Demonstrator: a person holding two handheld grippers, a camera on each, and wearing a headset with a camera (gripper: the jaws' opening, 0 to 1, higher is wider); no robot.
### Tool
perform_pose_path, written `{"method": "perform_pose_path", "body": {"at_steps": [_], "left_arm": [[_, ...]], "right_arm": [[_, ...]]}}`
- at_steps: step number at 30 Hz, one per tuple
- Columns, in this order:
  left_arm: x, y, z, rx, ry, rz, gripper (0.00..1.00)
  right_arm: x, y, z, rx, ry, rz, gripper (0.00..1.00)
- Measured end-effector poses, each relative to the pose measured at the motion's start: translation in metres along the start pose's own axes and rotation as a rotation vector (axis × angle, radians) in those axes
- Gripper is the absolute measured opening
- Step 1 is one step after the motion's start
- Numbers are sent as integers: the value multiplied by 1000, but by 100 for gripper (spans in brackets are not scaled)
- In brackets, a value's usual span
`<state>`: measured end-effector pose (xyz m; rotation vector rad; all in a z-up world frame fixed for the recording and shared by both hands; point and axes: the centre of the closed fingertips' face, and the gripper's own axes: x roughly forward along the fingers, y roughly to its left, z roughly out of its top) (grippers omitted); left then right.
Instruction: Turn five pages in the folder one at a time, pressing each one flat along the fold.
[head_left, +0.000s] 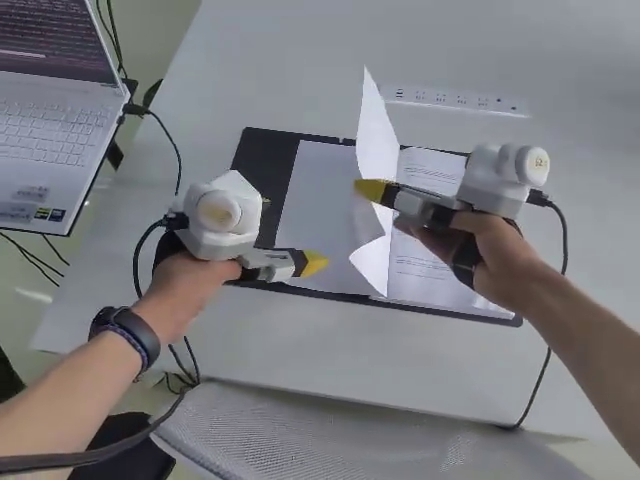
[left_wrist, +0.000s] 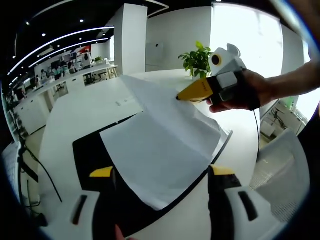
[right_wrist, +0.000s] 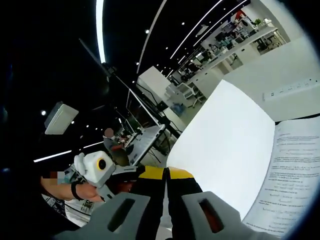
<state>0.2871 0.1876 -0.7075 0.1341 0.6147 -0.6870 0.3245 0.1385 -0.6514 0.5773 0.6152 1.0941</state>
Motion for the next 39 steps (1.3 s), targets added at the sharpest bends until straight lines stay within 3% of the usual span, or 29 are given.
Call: {"method": "perform_pose_path", "body": {"at_steps": [19,28,39], "left_arm": [[-32,21,-21,-60,-14,51,75],[-38,22,-26,-74,-12,55,75],[-37,19,-33,-91,-3,53,74]], "right_arm": [[70,-26,-54,87,140,-43,0],[84,-48,-78,131,213,-70,0],[87,-65,-95,184,257,-116,0]]}}
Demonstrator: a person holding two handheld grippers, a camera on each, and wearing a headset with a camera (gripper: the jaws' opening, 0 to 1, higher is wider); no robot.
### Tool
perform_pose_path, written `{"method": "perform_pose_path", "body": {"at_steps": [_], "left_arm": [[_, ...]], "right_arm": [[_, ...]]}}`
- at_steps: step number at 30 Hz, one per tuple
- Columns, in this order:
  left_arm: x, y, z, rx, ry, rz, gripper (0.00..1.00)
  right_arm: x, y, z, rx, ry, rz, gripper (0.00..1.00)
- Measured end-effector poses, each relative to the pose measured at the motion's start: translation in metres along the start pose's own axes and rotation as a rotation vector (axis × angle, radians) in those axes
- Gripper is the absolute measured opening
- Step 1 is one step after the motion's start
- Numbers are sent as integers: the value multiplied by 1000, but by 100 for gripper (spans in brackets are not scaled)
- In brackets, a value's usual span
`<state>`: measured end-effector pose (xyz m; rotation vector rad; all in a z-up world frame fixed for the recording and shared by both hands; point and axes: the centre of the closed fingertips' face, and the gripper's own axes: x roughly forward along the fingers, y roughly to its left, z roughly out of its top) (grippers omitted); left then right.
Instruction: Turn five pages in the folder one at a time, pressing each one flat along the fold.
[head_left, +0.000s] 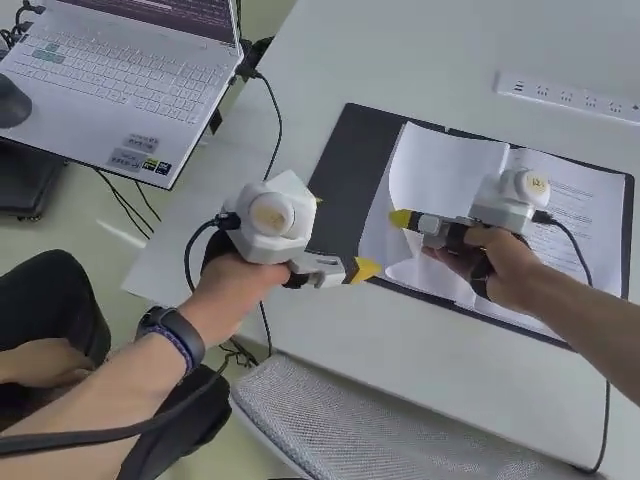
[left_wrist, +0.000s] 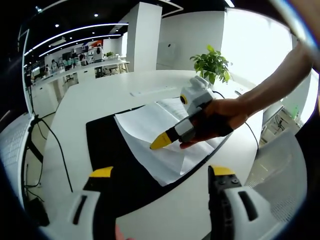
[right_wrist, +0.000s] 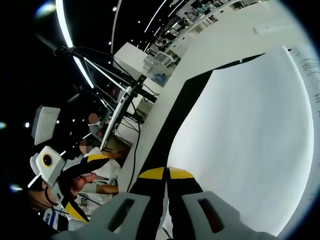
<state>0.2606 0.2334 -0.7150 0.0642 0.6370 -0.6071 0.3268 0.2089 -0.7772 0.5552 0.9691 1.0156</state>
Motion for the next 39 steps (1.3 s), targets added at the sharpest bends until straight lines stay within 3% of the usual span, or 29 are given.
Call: {"method": "perform_pose_path", "body": {"at_steps": [2,8,14,20,30,36,39], "left_arm": [[1,-1,-1,-3,3,-3,74],[2,0,-7,-14,14,-3,75],[2,2,-9,-11,19,3,74],[9,-2,-5,-12,16,-8,74],[29,-9,0,-4,30,-42,70],[42,-10,2,13,40,-52,65],[48,-11,1,28,51,-54,62]], "right_arm": [[0,1,-3,12,5,-3,0],[8,-22,-3,54,6,-14,0],[13,-25,0,9,20,-5,0],[12,-35,3,16,27,17,3],[0,-19,-1,-28,27,52,17],[-14,-21,16,-64,-16,52,19],[-27,-11,24,-78,-51,43,19]]}}
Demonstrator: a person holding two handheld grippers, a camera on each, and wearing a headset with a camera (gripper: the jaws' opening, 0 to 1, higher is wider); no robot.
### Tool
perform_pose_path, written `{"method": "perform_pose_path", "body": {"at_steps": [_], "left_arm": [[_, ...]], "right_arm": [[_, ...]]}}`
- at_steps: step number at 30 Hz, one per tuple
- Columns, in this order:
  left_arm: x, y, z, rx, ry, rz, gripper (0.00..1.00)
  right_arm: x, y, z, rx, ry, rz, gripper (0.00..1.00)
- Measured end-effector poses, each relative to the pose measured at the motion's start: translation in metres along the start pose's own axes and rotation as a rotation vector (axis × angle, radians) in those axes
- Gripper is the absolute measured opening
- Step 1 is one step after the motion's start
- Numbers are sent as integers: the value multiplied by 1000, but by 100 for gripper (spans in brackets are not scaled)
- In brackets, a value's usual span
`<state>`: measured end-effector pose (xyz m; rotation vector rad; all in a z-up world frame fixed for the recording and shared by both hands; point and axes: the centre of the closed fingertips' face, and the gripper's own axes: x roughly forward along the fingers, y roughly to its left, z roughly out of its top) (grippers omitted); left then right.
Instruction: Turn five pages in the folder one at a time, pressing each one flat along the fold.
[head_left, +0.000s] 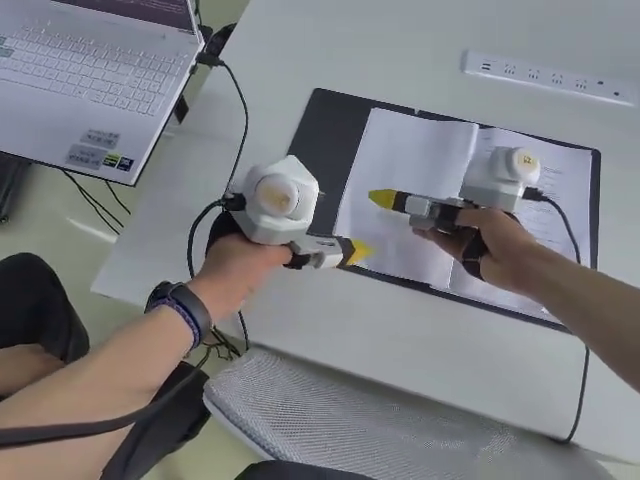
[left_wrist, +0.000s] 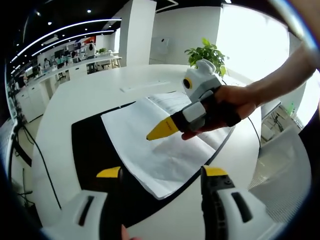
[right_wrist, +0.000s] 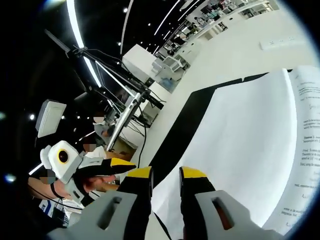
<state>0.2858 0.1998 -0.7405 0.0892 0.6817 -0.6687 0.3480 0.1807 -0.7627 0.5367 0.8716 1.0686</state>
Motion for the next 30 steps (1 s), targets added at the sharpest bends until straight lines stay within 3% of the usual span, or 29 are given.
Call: {"method": "perform_pose_path", "body": {"at_steps": [7,12,21,25,30], "left_arm": [[15,-2,-8,18,36,-19,54],[29,-1,-20,49,81,-20,51],[48,2,-43,51,135,-6,46],[51,1,-54,84,171,5,45],[50,3,-52,108,157,30,42]], "right_arm": [[-30,9,24,-17,-87,-26,17],[-50,12,30,-24,-119,-40,14],[-79,4,28,-20,-154,-79,10],[-85,-4,23,-11,-147,-92,10],[-88,-13,17,-10,-126,-102,10]]}}
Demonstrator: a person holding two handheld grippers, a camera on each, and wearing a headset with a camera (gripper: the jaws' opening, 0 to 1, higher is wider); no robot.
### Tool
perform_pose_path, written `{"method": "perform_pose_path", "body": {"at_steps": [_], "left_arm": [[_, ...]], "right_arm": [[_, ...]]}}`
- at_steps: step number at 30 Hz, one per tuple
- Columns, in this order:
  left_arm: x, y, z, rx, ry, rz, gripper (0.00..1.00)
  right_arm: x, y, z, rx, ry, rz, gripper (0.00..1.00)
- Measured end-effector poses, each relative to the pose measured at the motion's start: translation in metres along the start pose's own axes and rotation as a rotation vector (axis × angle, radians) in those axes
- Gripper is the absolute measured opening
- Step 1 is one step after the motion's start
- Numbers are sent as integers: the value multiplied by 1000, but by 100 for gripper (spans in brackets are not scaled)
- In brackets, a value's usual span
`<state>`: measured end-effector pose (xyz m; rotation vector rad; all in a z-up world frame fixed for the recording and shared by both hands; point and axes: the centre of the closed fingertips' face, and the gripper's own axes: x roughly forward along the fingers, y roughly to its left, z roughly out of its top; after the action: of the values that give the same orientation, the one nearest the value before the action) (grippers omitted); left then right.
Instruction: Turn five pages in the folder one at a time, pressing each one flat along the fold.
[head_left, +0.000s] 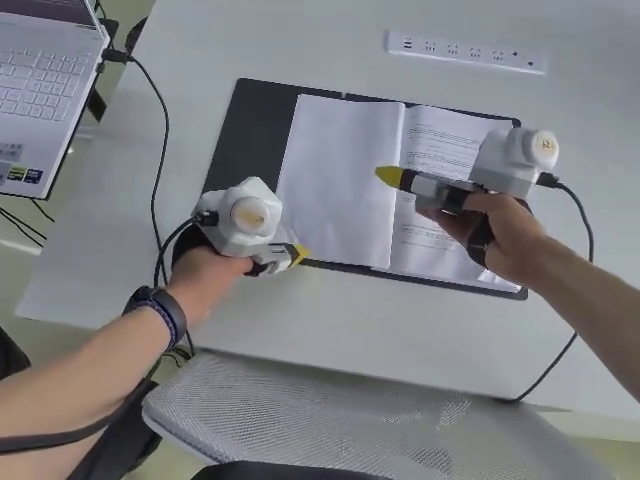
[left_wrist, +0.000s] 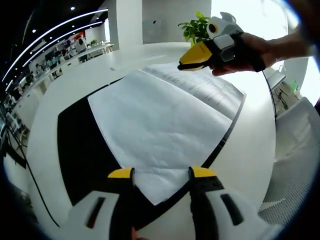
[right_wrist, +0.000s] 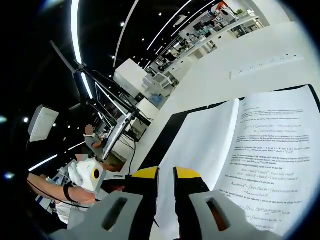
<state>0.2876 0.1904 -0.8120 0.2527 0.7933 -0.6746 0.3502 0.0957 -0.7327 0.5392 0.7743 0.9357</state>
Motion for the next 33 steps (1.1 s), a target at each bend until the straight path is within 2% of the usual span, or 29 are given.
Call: {"method": "perform_pose_path", "body": {"at_steps": [7,11,14,17,21,26,33], "left_arm": [[-1,0,1,0,-1,3,43],[-2,-1,1,-8,-4,1,44],[-2,-2,1,-19,-7,-5,45],[1,0,0,-28,-9,-10,46],[3,2,-1,-32,-7,-11,46],[5,2,-2,-34,-3,-11,47],[6,3,-2,-33,-2,-13,47]], "right_arm": [[4,-11,-2,-27,43,-5,10],[7,-19,5,-56,69,-6,10],[9,-28,15,-53,60,-9,10],[12,-37,28,-35,28,-18,9],[17,-52,34,-16,9,-24,7],[20,-67,29,13,16,-35,5],[23,-83,10,-19,87,-41,1]]}}
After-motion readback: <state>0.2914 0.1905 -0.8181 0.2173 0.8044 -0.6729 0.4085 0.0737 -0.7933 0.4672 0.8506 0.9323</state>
